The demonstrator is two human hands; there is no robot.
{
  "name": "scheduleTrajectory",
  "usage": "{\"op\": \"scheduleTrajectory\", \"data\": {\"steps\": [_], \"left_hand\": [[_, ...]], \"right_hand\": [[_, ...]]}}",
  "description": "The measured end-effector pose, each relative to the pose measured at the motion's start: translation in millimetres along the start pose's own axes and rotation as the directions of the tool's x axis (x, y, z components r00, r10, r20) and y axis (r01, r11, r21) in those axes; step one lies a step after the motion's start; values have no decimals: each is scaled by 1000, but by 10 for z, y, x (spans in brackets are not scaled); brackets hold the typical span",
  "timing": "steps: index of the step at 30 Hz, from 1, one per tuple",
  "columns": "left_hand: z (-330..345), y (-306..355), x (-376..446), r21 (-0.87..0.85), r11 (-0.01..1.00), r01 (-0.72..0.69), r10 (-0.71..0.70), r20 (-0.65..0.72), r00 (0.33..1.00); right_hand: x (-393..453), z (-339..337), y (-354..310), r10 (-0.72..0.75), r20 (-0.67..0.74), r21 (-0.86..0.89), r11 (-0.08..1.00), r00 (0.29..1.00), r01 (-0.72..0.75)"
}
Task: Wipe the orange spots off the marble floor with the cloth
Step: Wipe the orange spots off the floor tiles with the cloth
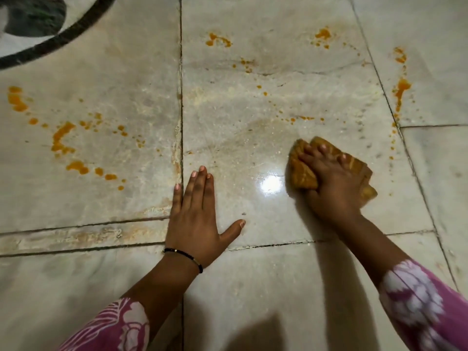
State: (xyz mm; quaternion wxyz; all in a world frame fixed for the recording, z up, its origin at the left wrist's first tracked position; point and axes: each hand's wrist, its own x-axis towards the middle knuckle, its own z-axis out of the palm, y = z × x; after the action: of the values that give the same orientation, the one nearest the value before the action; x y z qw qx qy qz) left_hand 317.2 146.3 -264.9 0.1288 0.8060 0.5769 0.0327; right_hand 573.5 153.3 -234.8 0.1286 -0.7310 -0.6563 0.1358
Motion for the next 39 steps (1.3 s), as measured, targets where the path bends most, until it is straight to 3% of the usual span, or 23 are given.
{"op": "scheduleTrajectory", "data": {"steps": [4,7,10,12,15,17,19,22,24,28,32,39], "left_hand": [[4,2,4,13,1000,-4,4,6,1000],[6,-9,5,9,1000,-7,7,8,1000],[13,-19,5,-6,1000,-12,12,1,1000],[25,-24,-3,-20,1000,-12,12,-11,1000],[32,-19,-12,-25,1000,-12,11,-17,1000],[34,-12,-22,-12,1000,-8,8,-16,1000],[31,-5,-24,-2,1000,-5,5,-17,1000],[36,-2,-23,12,1000,-8,8,-27,1000],[47,19,-29,1,1000,6,-6,-36,999],[88,189,-53,-137,990,-25,18,-51,999],[132,489,77,-138,942,-307,314,34,949],[195,604,174,62,927,-369,362,109,926]], "right_hand": [[263,194,-389,-167,85,-62,983,982,172],[-129,293,-495,-321,106,-79,941,941,329],[-718,249,-253,-337,132,-49,937,932,346],[-940,144,11,-278,98,-25,959,956,282],[-800,2,255,-20,-4,1,1000,1000,20],[-510,-12,225,132,-77,14,991,988,-131],[-225,49,78,152,-94,20,988,984,-150],[-65,239,-262,-64,1,-21,998,998,64],[-241,325,-399,-234,40,-51,970,971,236],[-910,284,-193,-329,135,-37,941,935,337],[-1123,25,333,-219,118,-38,974,969,224],[-312,-133,471,83,-79,-10,996,993,-84]]}}
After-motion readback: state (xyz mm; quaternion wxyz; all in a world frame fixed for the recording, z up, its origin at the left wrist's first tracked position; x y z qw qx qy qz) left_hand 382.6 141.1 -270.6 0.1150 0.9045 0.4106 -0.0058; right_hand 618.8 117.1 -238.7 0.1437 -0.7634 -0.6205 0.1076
